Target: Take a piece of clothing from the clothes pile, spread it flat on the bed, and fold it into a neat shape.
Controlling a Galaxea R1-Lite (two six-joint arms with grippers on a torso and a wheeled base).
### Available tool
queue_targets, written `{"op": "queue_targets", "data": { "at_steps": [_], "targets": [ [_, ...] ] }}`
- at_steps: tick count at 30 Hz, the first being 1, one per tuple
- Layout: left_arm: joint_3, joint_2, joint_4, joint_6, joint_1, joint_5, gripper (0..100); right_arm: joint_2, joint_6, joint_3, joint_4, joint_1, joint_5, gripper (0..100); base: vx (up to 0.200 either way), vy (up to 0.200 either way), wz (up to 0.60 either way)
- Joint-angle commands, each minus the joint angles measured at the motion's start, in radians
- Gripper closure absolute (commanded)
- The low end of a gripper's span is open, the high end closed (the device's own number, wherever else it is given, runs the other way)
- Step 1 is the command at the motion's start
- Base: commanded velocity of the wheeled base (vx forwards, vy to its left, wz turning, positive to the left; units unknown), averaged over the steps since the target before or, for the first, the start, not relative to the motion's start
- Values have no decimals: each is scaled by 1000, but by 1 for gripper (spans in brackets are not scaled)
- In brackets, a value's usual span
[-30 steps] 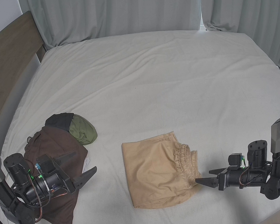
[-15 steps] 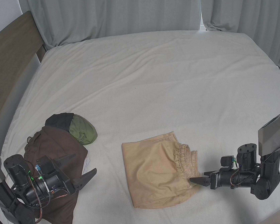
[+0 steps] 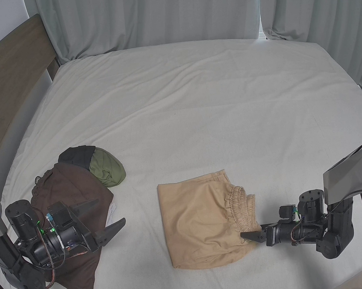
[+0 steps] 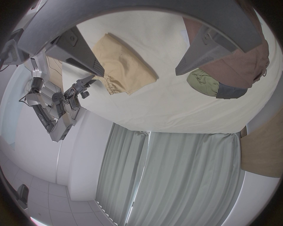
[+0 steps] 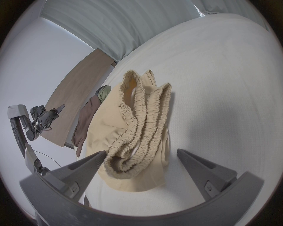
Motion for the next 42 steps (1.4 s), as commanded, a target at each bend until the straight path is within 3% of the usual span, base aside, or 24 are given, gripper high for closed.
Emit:
{"op": "queue_targets", "data": {
  "at_steps": [1, 9, 27, 28, 42],
  "targets": [
    [2, 3, 0, 0, -7, 0, 0, 51, 5, -33, 1, 18, 0, 0, 0, 0, 0],
    [8, 1, 0, -1, -16, 2, 0, 28, 119, -62, -1, 100, 0, 0, 0, 0, 0],
    [25, -2, 1, 0, -18, 0, 0, 15, 125, -61, -2, 108, 0, 0, 0, 0, 0],
    [25, 0, 1, 0, -18, 0, 0, 17, 125, -61, -1, 110, 0, 100, 0, 0, 0],
    [25, 4, 0, 0, -18, 0, 0, 28, 125, -62, -2, 116, 0, 100, 0, 0, 0]
  ]
}}
